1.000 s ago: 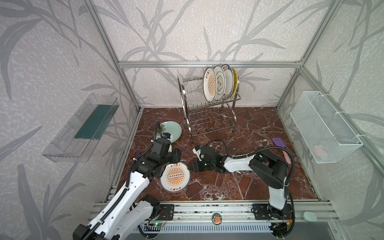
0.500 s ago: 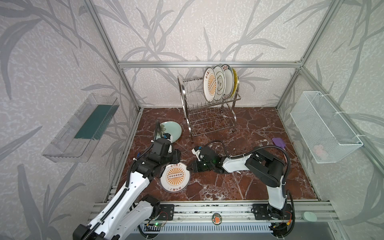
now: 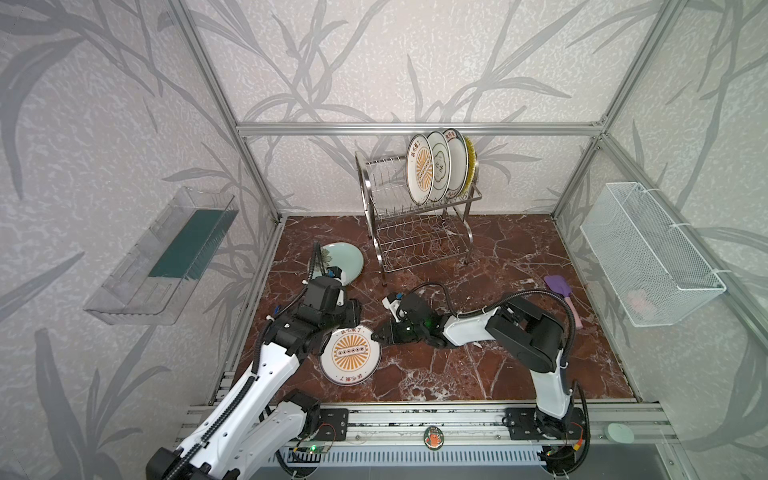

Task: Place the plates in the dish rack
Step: 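Reach the right gripper across to the table sunburst plate and grasp its rim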

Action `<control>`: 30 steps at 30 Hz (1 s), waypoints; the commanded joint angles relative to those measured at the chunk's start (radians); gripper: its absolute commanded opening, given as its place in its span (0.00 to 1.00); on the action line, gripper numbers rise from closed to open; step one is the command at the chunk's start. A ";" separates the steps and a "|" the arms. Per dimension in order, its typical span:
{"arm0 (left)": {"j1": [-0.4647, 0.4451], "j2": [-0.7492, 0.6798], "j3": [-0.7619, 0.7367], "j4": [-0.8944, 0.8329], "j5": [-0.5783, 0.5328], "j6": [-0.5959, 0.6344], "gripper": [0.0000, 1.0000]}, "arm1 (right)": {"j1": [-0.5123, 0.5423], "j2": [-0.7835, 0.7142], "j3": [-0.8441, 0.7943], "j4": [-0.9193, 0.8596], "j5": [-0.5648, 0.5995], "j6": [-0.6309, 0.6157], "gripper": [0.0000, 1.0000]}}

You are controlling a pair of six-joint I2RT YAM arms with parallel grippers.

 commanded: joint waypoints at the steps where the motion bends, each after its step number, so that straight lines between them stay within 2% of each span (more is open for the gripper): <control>1: 0.000 -0.012 0.007 -0.019 -0.004 0.012 0.57 | 0.008 0.036 0.014 0.033 -0.022 0.030 0.34; 17: 0.000 -0.024 0.005 -0.024 -0.010 0.014 0.57 | 0.006 0.104 0.031 0.044 -0.034 0.057 0.30; 30: 0.000 -0.025 0.007 -0.029 -0.017 0.015 0.57 | -0.016 0.125 0.000 0.059 -0.015 0.071 0.11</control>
